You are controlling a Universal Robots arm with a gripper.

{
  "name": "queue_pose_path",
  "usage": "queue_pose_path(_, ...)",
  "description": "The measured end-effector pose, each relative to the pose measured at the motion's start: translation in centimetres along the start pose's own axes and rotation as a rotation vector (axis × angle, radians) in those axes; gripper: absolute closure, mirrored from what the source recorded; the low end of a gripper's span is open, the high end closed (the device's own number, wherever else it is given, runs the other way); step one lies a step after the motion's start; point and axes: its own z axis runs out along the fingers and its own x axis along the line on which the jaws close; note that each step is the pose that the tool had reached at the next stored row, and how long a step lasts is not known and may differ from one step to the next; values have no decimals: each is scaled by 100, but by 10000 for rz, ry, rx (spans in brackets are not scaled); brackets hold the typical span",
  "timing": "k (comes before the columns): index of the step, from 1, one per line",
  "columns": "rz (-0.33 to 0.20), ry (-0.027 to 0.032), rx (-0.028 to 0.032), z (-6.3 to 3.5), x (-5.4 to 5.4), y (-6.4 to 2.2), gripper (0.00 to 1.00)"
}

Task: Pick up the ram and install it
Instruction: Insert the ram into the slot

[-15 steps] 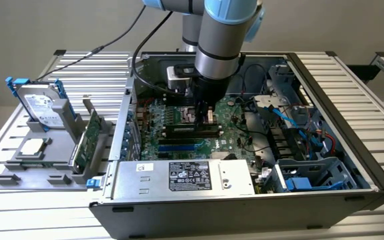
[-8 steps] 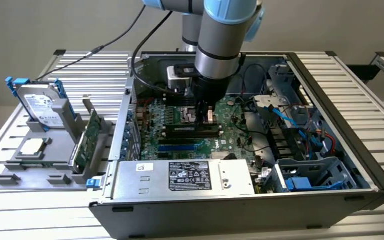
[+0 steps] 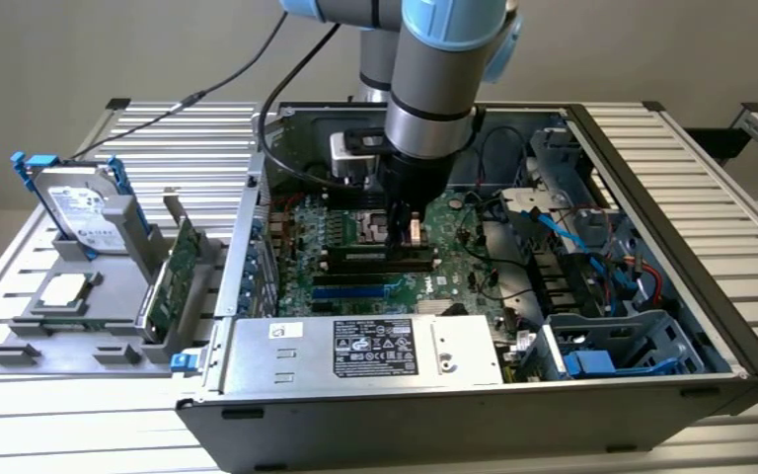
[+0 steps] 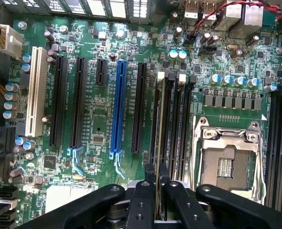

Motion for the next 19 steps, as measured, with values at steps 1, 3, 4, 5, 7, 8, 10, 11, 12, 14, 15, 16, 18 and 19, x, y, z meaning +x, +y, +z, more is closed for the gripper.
queue_pose_path(1, 1, -1, 4, 2, 3, 0, 85)
queue_pose_path(3, 2, -3, 13, 7, 8, -1, 85)
queue_pose_path(4, 2, -2, 18, 10, 9, -1, 85)
queue_pose_path(5, 3, 0, 22, 13, 10, -1, 85)
queue_pose_path(7, 2, 1, 25, 19, 13, -1, 85)
queue_pose_path(8, 3, 1, 25, 20, 13, -1, 85)
queue_pose_path(10, 1, 1, 26, 21, 13, 0, 85)
queue_pose_path(11, 1, 0, 26, 22, 13, 2, 85)
queue_pose_path(12, 2, 0, 26, 23, 13, 3, 85)
queue_pose_path(14, 1, -1, 27, 26, 13, 3, 85)
queue_pose_path(15, 2, -1, 27, 28, 13, 4, 85)
queue_pose_path(16, 2, -1, 26, 30, 13, 4, 85)
queue_pose_path(18, 2, -2, 27, 36, 13, 3, 85)
queue_pose_path(19, 2, -2, 27, 41, 13, 3, 85)
